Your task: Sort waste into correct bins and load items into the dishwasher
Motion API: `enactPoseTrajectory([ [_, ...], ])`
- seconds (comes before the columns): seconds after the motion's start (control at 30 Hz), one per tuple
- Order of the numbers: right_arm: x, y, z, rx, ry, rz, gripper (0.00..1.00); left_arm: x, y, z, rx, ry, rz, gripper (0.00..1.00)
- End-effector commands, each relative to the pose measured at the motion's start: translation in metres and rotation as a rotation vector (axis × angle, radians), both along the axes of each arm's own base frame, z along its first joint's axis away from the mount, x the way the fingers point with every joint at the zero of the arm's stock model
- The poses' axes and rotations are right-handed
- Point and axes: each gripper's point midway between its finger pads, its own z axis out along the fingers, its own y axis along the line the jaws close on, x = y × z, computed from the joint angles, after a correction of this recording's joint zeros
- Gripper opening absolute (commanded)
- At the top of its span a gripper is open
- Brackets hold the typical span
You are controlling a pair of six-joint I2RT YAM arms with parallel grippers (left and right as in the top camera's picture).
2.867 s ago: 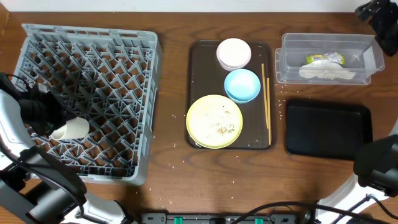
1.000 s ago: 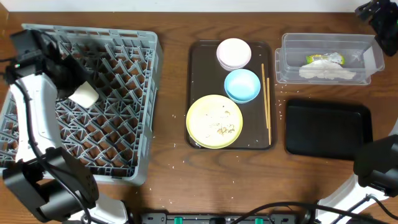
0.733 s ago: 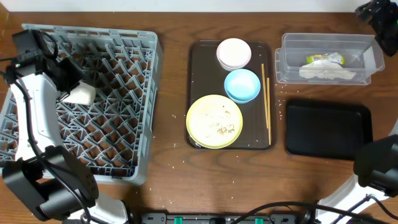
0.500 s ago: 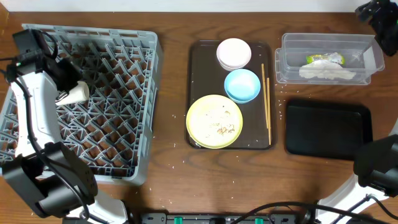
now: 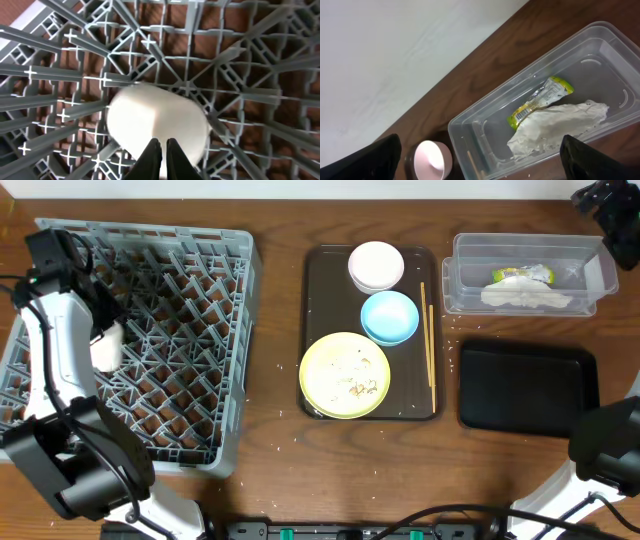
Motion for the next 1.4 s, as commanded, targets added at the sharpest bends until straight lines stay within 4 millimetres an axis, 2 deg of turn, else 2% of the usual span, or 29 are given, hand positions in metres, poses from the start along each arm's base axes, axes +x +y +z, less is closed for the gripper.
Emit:
enactPoseTrajectory([
  [0.0, -0.004, -0.004, 0.009, -0.006, -0.014, -0.016, 0.99, -0.010, 0.009, -0.007, 0.032, 0.046, 0.028, 0.08],
  [0.1, -0.004, -0.004, 0.009, -0.006, -0.014, -0.016, 0.99, -0.010, 0.012, -0.004, 0.036, 0.037, 0.037, 0.08],
  [0.2, -0.004, -0.004, 0.009, -0.006, -0.014, -0.016, 0.99, -0.007, 0.012, 0.010, 0.042, -0.002, 0.035, 0.08],
  [0.33, -0.004, -0.004, 0.009, -0.006, -0.014, -0.016, 0.99, 0.009, -0.008, 0.042, -0.035, -0.147, -0.027, 0.08],
  [0.4, -0.004, -0.004, 0.009, -0.006, -0.014, -0.016, 0.99, 0.020, -0.031, 0.059, -0.124, -0.243, -0.097, 0.08],
  [0.5, -0.004, -0.004, 0.009, -0.006, -0.014, -0.016, 0.99, 0.038, -0.080, 0.087, -0.299, -0.388, -0.248, 0.17],
  [0.57, -0.004, -0.004, 0.009, -0.006, -0.014, -0.016, 0.99, 0.046, -0.113, 0.101, -0.401, -0.452, -0.348, 0.37],
  [0.67, -0.004, -0.004, 0.009, -0.006, -0.014, -0.016, 0.99, 0.056, -0.163, 0.111, -0.510, -0.494, -0.489, 0.50],
  [0.77, -0.004, -0.004, 0.009, -0.006, -0.014, -0.016, 0.99, 0.063, -0.207, 0.109, -0.529, -0.474, -0.605, 0.57],
  [0.9, -0.004, -0.004, 0.009, -0.006, -0.014, -0.016, 0.99, 0.074, -0.277, 0.103, -0.498, -0.454, -0.793, 0.65],
  [1.07, -0.004, -0.004, 0.009, -0.006, -0.014, -0.016, 0.99, 0.090, -0.341, 0.087, -0.385, -0.446, -0.905, 0.68],
  [1.23, -0.004, -0.004, 0.009, -0.006, -0.014, -0.016, 0.99, 0.100, -0.399, 0.057, -0.301, -0.426, -0.986, 0.72],
  [1.37, -0.004, -0.004, 0.009, -0.006, -0.014, -0.016, 0.99, 0.099, -0.438, 0.029, -0.304, -0.394, -1.050, 0.72],
])
